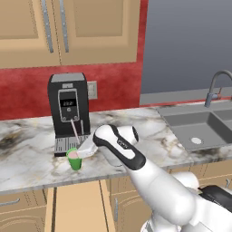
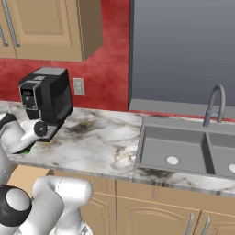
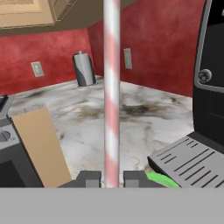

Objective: Pick up the straw from the left drawer and put it inside the smoothie cup.

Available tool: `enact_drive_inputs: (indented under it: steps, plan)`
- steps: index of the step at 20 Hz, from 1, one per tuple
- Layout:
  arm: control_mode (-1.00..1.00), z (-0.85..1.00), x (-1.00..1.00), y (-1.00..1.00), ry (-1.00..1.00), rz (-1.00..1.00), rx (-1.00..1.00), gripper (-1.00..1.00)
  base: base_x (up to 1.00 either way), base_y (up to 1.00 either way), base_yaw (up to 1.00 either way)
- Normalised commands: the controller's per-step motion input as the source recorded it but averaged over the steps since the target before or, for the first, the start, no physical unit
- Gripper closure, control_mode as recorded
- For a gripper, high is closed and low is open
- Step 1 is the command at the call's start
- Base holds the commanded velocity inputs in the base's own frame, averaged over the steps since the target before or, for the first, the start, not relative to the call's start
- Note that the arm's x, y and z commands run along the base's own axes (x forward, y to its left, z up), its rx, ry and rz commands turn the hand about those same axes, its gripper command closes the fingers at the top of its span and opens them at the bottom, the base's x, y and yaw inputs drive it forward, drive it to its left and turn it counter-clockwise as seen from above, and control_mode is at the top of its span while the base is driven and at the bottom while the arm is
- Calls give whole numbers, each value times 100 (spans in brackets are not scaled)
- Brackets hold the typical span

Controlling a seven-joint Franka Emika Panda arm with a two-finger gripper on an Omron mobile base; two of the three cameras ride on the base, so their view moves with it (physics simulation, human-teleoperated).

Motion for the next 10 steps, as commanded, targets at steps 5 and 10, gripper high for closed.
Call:
enact_drive_inputs:
  steps: [5, 10]
  plan:
    - [-100, 0, 2, 16, 0, 0, 0, 100, 0, 0, 0]
    - [-100, 0, 0, 27, 0, 0, 0, 100, 0, 0, 0]
